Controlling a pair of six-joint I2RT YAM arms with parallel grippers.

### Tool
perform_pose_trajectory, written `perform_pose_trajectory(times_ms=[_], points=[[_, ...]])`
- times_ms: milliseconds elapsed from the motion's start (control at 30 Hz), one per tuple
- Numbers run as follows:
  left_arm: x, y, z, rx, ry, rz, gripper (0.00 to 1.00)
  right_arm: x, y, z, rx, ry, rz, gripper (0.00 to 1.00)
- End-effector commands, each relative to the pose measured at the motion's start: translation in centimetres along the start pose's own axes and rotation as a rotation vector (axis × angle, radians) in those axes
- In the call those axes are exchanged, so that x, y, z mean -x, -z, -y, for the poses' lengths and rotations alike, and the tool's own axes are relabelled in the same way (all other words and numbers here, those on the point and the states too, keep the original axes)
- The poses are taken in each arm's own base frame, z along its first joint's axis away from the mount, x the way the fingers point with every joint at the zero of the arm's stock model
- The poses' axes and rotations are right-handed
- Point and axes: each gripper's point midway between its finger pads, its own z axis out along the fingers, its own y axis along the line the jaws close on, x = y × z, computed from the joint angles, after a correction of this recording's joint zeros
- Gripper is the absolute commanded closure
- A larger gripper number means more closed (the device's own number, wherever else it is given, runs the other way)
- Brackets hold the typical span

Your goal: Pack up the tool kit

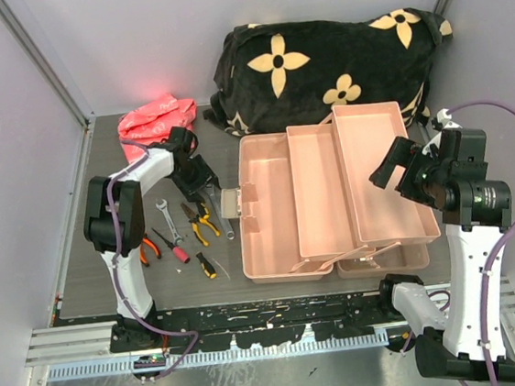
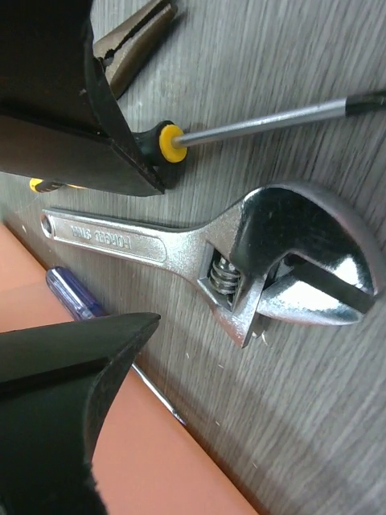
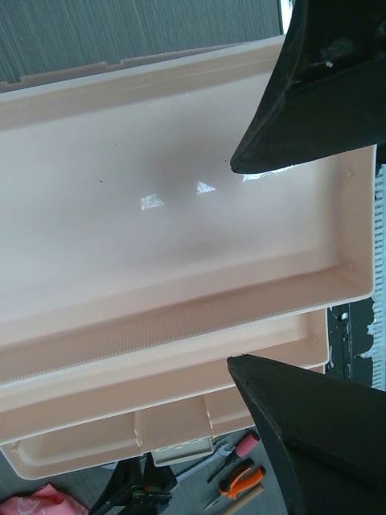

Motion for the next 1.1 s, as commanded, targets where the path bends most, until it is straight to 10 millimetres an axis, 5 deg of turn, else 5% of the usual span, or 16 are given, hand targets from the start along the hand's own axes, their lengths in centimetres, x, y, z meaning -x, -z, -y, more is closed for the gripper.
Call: perform_pose_trajectory(times_ms=[0,367,1067], points=[[-0.4,0.4,0.7,0.04,-0.103,0.015,0.4,0.4,0.2,-0.1,0.01,0.009,0.036,0.0],[-3.1,-1.2,-4.0,0.208,-0.147,-0.056,0.46,-0.2,0.0,0.1,0.012,0.007,0.042,0.0],[0.6,-4.3,-5.4,0.333,-0.282,-0.017,0.45,-2.1,-1.1,1.4,-0.016,0.015,0.01,0.0]])
